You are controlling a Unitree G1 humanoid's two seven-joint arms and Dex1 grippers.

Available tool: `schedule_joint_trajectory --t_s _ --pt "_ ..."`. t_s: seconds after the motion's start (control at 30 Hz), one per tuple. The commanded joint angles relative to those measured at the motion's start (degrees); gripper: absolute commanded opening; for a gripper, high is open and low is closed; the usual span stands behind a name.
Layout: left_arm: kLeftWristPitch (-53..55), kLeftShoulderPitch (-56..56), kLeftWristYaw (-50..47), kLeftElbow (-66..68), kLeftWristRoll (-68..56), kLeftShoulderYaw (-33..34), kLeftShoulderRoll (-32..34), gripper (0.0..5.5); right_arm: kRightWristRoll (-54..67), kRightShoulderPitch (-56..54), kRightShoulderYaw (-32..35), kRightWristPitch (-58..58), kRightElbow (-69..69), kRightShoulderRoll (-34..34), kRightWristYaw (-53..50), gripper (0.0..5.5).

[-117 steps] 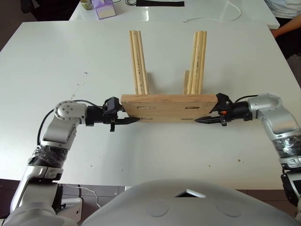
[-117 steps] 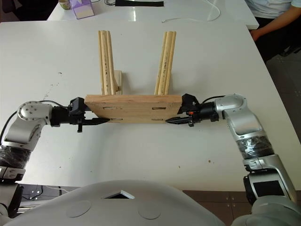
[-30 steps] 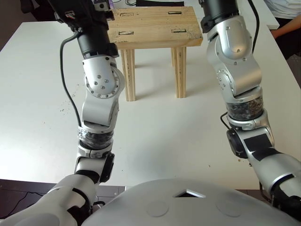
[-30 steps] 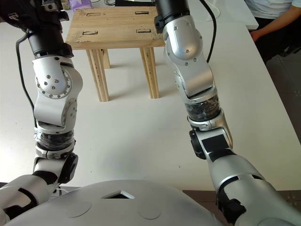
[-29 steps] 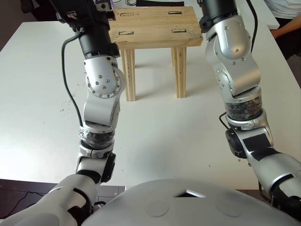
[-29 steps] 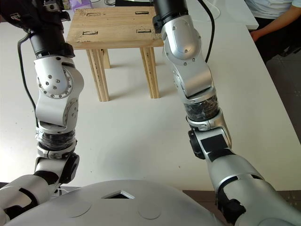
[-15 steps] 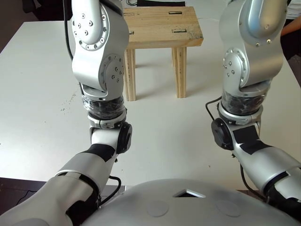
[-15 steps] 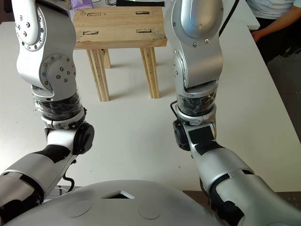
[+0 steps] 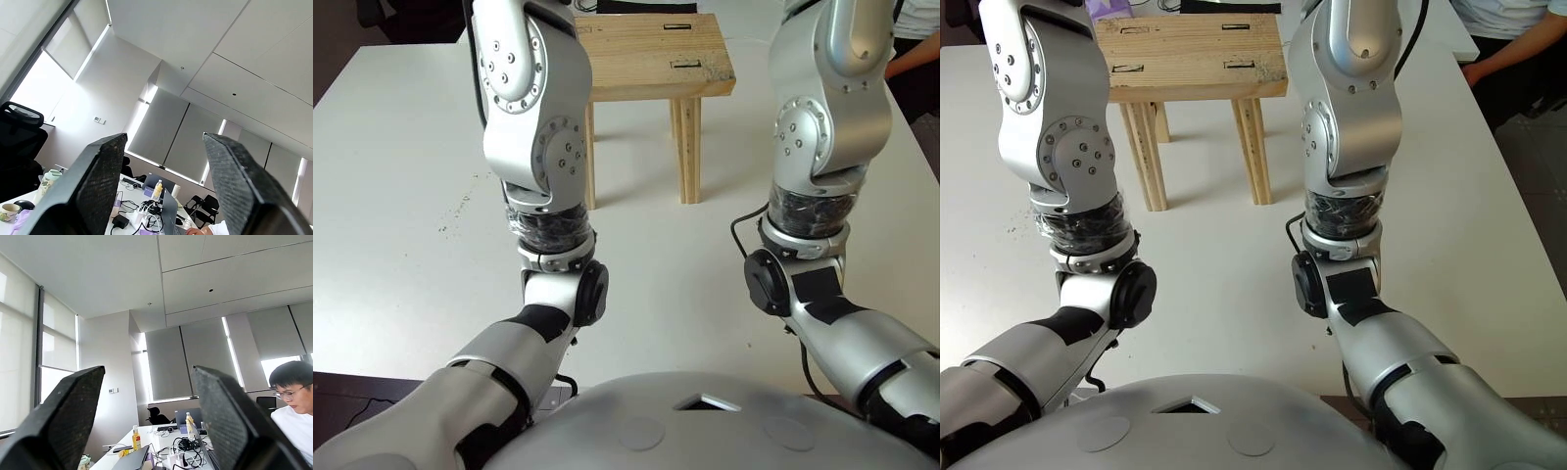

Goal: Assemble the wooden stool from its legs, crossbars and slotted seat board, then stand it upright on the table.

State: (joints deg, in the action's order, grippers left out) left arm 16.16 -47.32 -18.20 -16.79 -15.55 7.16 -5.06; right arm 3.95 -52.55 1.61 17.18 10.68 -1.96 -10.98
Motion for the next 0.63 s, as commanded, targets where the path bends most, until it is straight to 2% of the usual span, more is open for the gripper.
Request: schedule_joint_trajectory --t_s 0.03,0.3,0.43,0.63 --pt "-0.64 0.66 0.77 3.29 4.67 -0.63 2.55 2.88 -2.91 -1.3 -2.39 -2.0 -2.08 1.35 2.04 3.29" --pt "-1.98 2.4 2.09 3.77 7.44 -1.8 2.28 2.88 -4.0 -0.08 -2.54 -2.26 -3.66 -0.57 1.69 3.29" --pt "-1.98 1.71 0.42 4.23 8.33 -3.27 -1.07 2.88 -3.2 0.15 -1.79 -2.11 -4.12 -1.85 1.79 3.29" --pt "-0.12 2.15 0.44 5.24 11.72 -5.14 -0.82 2.88 2.56 0.06 2.32 2.17 -6.52 -6.2 0.32 3.29"
